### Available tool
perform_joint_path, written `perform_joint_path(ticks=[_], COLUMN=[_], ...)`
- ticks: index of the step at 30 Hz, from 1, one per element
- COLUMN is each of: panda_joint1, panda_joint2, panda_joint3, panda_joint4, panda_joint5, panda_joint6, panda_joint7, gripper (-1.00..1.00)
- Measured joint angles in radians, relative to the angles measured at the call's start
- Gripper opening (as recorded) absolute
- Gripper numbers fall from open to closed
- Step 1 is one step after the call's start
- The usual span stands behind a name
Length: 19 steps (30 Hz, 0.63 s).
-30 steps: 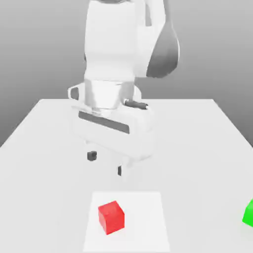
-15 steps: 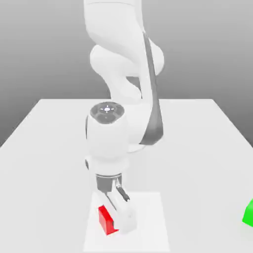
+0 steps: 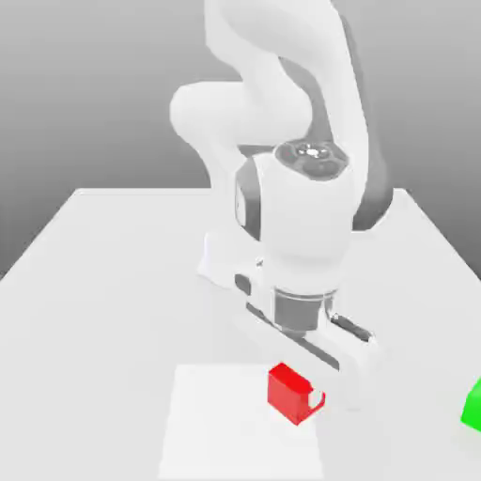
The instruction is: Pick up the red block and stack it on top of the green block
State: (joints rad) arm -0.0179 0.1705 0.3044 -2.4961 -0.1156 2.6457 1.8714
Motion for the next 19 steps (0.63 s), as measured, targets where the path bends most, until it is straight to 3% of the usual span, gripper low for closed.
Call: perform_joint_path(ticks=[5, 8, 9, 15, 19], panda_joint1=[0.146, 0.271, 0.297, 0.31, 0.28], panda_joint2=[0.046, 0.178, 0.215, 0.233, 0.138], panda_joint3=[0.11, 0.101, 0.085, 0.078, 0.128], panda_joint4=[0.098, 0.18, 0.192, 0.198, 0.194], panda_joint5=[-0.051, -0.158, -0.187, -0.203, -0.124], panda_joint6=[-0.057, -0.022, 0.0, 0.01, -0.073], panda_joint7=[0.046, 0.119, 0.139, 0.15, 0.094], gripper=[-1.0, -1.0, 1.0, 1.0, 1.0])
